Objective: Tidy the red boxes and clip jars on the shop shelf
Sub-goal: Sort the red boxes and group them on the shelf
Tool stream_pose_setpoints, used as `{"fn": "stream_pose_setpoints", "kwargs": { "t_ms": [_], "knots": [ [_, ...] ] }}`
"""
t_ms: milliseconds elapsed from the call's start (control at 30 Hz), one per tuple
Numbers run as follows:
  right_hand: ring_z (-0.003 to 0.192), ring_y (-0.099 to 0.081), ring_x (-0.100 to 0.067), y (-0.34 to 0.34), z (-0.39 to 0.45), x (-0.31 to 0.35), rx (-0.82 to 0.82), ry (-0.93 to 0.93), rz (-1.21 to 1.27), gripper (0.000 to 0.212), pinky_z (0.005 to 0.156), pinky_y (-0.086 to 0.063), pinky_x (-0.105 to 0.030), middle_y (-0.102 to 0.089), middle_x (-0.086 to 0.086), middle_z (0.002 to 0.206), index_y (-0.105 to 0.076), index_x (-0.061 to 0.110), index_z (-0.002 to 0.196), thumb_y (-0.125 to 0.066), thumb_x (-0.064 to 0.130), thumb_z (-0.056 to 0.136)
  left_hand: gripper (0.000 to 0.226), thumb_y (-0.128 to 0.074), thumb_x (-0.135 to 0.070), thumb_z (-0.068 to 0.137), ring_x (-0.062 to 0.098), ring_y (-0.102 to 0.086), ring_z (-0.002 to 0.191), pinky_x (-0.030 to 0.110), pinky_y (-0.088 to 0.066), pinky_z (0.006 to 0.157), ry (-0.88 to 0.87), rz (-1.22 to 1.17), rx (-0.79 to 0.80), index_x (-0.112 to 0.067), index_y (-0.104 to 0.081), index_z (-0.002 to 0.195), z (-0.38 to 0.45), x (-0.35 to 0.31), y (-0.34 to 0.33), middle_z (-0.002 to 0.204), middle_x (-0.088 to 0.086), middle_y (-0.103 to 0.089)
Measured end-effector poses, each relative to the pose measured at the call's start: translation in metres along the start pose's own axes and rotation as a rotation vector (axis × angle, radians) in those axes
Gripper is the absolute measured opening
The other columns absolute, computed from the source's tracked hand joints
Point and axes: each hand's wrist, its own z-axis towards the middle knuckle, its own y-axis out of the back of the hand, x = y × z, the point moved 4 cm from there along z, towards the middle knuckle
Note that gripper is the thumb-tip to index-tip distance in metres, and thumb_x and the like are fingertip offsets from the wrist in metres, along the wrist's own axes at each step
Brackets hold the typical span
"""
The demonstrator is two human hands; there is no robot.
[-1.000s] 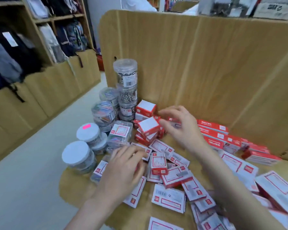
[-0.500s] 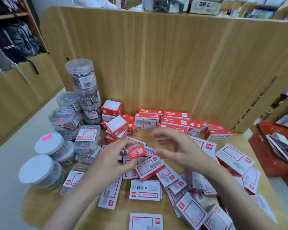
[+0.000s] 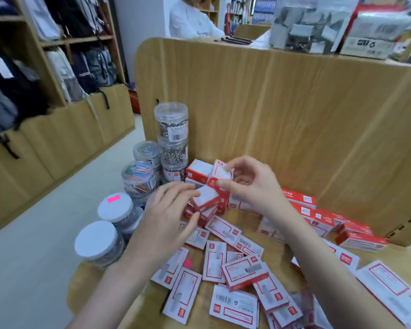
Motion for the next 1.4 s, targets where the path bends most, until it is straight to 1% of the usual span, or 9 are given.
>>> {"fn": "stream_pose_setpoints", "kwargs": {
  "t_ms": [267,433,567,700,833,1000,1200,1300,1400],
  "knots": [
    [0.097,-0.05,-0.029,-0.05,0.037,-0.011,-0.095,0.362,-0.55,0.024,0.087,-0.042,-0.032,-0.05,-0.017,0.12,-0.064,0.005,0.09,-0.073,0.02,0.074,0.039,-0.044,-0.028,0.078,0.017,-0.044,0.109,0.032,-0.025,0.097,-0.001,0.163,0.06,-0.018,-0.056,0.114,0.001,0.011,-0.017,0.114,-0.003,-0.06],
    [0.099,-0.054,-0.026,-0.004,0.025,0.0,-0.141,0.28,-0.488,0.026,0.089,-0.036,-0.025,-0.056,-0.011,0.104,-0.066,0.009,0.098,-0.058,0.027,0.081,0.034,-0.042,-0.023,0.084,0.017,-0.048,0.107,0.029,-0.029,0.096,0.021,0.071,0.004,-0.014,-0.06,0.111,0.0,0.007,-0.009,0.112,-0.002,-0.06],
    [0.084,-0.057,-0.022,0.039,-0.014,-0.015,-0.107,0.16,-0.535,0.015,0.08,-0.045,-0.033,-0.059,-0.006,0.091,-0.067,0.015,0.088,-0.057,0.024,0.082,0.03,-0.044,-0.02,0.084,0.016,-0.049,0.103,0.027,-0.035,0.093,-0.066,-0.059,-0.013,-0.013,-0.061,0.108,0.003,-0.017,-0.013,0.108,-0.001,-0.06],
    [0.075,-0.058,-0.014,0.055,-0.059,-0.032,-0.015,0.073,-0.518,0.011,0.072,-0.043,-0.024,-0.063,-0.004,0.084,-0.068,0.013,0.083,-0.06,0.018,0.079,0.029,-0.047,-0.029,0.086,0.013,-0.05,0.105,0.03,-0.037,0.09,-0.141,-0.156,0.146,-0.018,-0.057,0.111,-0.002,-0.032,-0.033,0.11,-0.004,-0.058],
    [0.089,-0.054,-0.007,0.05,-0.091,-0.032,0.164,0.129,-0.556,0.024,0.081,-0.036,-0.011,-0.066,0.0,0.094,-0.068,0.013,0.085,-0.052,0.03,0.078,0.048,-0.043,-0.056,0.081,0.009,-0.043,0.099,0.026,-0.034,0.085,-0.193,-0.142,0.392,-0.021,-0.059,0.109,-0.015,-0.042,-0.053,0.102,-0.007,-0.059],
    [0.089,-0.057,-0.015,0.055,-0.112,-0.033,0.084,0.108,-0.565,0.022,0.078,-0.04,-0.02,-0.064,0.001,0.096,-0.067,0.014,0.089,-0.051,0.026,0.079,0.084,-0.023,-0.073,0.061,0.008,-0.036,0.114,0.022,-0.025,0.093,-0.133,-0.044,0.602,-0.029,-0.044,0.129,-0.028,-0.053,-0.07,0.12,-0.012,-0.048],
    [0.087,-0.056,-0.008,0.061,-0.141,-0.044,0.039,0.037,-0.492,0.02,0.078,-0.044,-0.017,-0.064,0.003,0.093,-0.065,0.017,0.085,-0.052,0.03,0.078,0.039,-0.066,-0.049,0.074,0.0,-0.053,0.076,0.012,-0.039,0.067,0.173,-0.411,0.486,-0.038,-0.048,0.106,-0.028,-0.052,-0.067,0.094,-0.015,-0.059],
    [0.085,-0.057,-0.007,0.053,-0.144,-0.047,0.041,0.003,-0.449,0.021,0.075,-0.048,-0.028,-0.061,0.01,0.094,-0.062,0.023,0.094,-0.057,0.035,0.077,0.043,-0.061,-0.057,0.064,0.005,-0.061,0.079,0.022,-0.049,0.073,0.353,-0.662,0.48,-0.039,-0.05,0.101,-0.025,-0.053,-0.062,0.09,-0.009,-0.065],
    [0.093,-0.055,-0.004,0.049,-0.139,-0.045,0.044,-0.033,-0.302,0.041,0.081,-0.048,-0.025,-0.057,0.013,0.105,-0.052,0.028,0.115,-0.067,0.02,0.078,0.037,-0.07,-0.039,0.074,0.002,-0.061,0.087,0.018,-0.047,0.074,0.361,-0.792,0.503,-0.033,-0.053,0.106,-0.021,-0.061,-0.057,0.096,-0.007,-0.066]
  ]
}}
